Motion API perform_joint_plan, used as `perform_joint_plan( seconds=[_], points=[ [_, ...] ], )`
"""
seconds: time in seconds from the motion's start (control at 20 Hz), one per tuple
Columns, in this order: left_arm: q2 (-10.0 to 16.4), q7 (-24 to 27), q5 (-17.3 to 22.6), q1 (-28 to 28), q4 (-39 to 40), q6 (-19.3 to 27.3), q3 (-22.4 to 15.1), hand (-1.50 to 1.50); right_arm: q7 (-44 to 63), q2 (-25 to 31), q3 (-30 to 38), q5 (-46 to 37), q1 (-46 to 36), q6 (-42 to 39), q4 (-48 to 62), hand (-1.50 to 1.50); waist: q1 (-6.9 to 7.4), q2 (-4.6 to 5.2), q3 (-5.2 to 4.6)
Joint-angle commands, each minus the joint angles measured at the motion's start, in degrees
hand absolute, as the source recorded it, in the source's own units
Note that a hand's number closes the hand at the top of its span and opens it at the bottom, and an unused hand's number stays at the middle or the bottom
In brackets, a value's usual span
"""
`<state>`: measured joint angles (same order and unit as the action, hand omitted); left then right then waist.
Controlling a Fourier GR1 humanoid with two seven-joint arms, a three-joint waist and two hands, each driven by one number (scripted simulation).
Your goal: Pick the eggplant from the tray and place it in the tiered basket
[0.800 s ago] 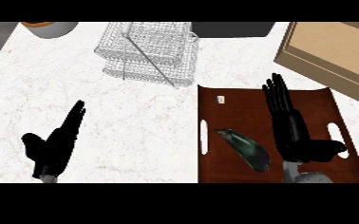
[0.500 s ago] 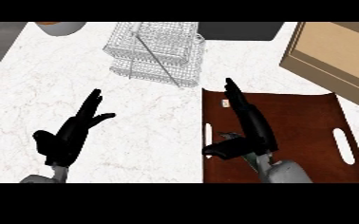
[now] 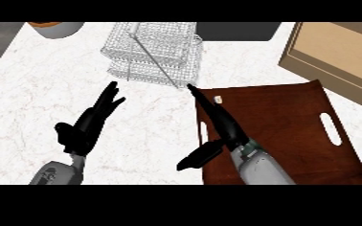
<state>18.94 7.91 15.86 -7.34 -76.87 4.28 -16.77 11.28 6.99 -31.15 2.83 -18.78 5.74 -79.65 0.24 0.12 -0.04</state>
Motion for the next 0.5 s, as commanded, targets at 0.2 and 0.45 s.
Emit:
perform_joint_plan(
  seconds=[0.2,0.45],
  points=[
    [-0.4,-0.2,-0.8,-0.9,0.7,0.2,0.6,0.0,19.9,12.4,-2.7,-8.1,-17.0,-11.5,-8.3,-1.5,-0.51,-0.78,-0.25],
    [-0.9,-1.2,-0.7,-1.5,0.5,-0.2,-0.1,0.0,30.5,20.0,-10.9,-9.1,-25.0,-29.9,-9.8,-1.5,-0.45,-1.03,-0.44]
  ],
)
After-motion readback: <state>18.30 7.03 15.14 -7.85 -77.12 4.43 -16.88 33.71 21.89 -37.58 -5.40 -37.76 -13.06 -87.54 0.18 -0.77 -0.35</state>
